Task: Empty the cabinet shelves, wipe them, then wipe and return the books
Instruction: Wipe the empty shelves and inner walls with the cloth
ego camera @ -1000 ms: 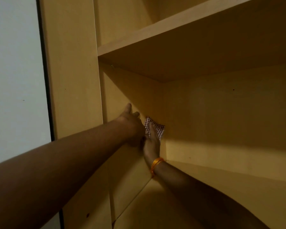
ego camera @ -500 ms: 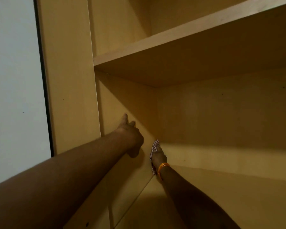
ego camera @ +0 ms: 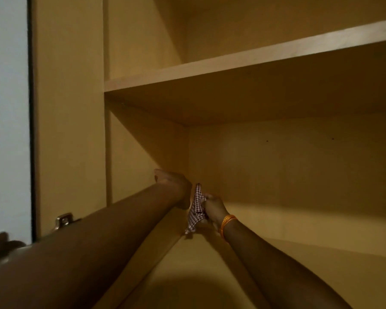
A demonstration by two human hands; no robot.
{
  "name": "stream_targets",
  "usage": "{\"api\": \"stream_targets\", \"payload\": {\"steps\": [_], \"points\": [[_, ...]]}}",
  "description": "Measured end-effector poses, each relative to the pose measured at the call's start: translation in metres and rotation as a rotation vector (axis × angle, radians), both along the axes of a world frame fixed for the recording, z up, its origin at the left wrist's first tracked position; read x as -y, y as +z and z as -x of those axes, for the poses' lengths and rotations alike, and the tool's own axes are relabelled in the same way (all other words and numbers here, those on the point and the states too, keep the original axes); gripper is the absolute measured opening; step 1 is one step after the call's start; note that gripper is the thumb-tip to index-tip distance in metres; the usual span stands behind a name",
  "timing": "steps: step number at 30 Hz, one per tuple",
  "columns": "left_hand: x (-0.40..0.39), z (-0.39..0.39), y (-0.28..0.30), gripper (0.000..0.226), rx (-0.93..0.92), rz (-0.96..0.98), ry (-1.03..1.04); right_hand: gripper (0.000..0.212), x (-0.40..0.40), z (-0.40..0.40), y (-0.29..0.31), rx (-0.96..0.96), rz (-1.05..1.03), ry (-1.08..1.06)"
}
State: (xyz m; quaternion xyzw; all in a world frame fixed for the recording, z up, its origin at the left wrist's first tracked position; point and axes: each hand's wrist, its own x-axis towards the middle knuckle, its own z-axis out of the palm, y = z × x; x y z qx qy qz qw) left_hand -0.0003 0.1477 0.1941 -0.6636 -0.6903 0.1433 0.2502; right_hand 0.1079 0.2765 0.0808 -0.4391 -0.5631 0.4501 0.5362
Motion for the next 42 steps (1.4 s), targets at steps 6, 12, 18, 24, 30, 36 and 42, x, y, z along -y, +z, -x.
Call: {"api": "stream_targets", "payload": {"steps": [6,12,18,24,30,36,42], "points": [[-0.027,-0.024,-0.029,0.077,0.404,-0.072,-0.25,0.035,0.007,-0.053,0.041,0.464,-0.664,-0.41],[-0.049,-0.038,-0.035,0.085,0.668,-0.059,-0.32,0.066,-0.008,-0.094,0.075,1.271,-0.756,-0.603],[-0.072,-0.037,-0.034,0.082,0.743,-0.146,-0.37,0.054,-0.05,-0.119,0.047,1.556,-0.583,-0.504],[-0.101,-0.028,-0.019,0.086,0.71,-0.205,-0.375,0.07,-0.095,-0.154,0.01,1.654,-0.806,-0.529],[-0.118,-0.024,-0.004,0.087,0.789,-0.258,-0.375,0.073,-0.084,-0.127,0.077,1.585,-0.819,-0.608],[-0.129,-0.023,-0.015,0.083,0.943,-0.362,-0.42,0.091,-0.1,-0.081,0.146,1.613,-0.707,-0.564],[-0.137,-0.013,-0.007,0.087,1.134,-0.421,-0.504,0.105,-0.111,-0.034,0.181,1.749,-0.729,-0.464]]}}
